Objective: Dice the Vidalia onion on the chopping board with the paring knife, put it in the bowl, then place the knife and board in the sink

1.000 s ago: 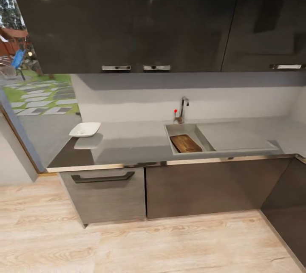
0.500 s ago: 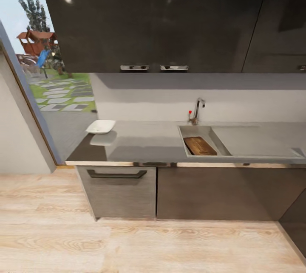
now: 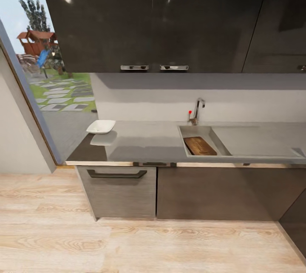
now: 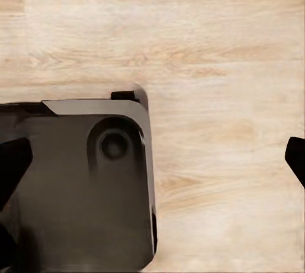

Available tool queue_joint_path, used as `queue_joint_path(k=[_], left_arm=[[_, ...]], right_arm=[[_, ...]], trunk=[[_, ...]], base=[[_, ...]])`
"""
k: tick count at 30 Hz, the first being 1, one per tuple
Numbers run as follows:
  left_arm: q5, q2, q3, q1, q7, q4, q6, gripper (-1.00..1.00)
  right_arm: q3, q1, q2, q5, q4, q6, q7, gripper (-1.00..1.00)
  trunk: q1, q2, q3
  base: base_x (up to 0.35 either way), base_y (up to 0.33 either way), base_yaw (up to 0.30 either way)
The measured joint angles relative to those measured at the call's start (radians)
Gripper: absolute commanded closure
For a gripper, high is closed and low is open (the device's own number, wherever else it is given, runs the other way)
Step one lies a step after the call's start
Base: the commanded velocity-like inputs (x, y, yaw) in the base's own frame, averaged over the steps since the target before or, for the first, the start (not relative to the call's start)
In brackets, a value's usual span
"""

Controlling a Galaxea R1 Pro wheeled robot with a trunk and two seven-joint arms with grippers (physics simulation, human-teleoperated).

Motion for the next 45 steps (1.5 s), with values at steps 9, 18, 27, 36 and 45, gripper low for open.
queue_joint_path(k=[9,18,27,36,45], left_arm=[[0.0,0.021,0.001,0.0,0.002,0.042,0.13,-1.0],[-0.001,0.024,0.001,0.0,0.001,0.023,0.208,-1.0],[-0.003,0.02,-0.002,0.0,-0.003,0.163,0.203,-1.0],[-0.001,0.022,-0.003,0.0,-0.002,0.357,0.198,-1.0],[-0.001,0.024,-0.002,0.0,-0.004,0.366,0.198,-1.0]], right_arm=[[-0.002,0.114,-0.071,-0.03,0.001,0.046,0.06,-1.0],[0.003,0.255,-0.054,-0.126,-0.005,0.048,0.236,-1.0],[0.004,0.261,-0.032,-0.13,-0.021,0.038,0.233,-1.0],[0.004,0.261,-0.031,-0.131,-0.027,0.008,0.233,-1.0],[0.004,0.261,-0.031,-0.131,-0.028,-0.002,0.233,-1.0]], trunk=[[0.0,0.0,0.0],[0.0,0.0,0.0],[0.0,0.0,0.0],[0.0,0.0,0.0],[0.0,0.0,0.0]], base=[[0.0,0.0,0.0],[0.0,0.0,0.0],[0.0,0.0,0.0],[0.0,0.0,0.0],[0.0,0.0,0.0]])
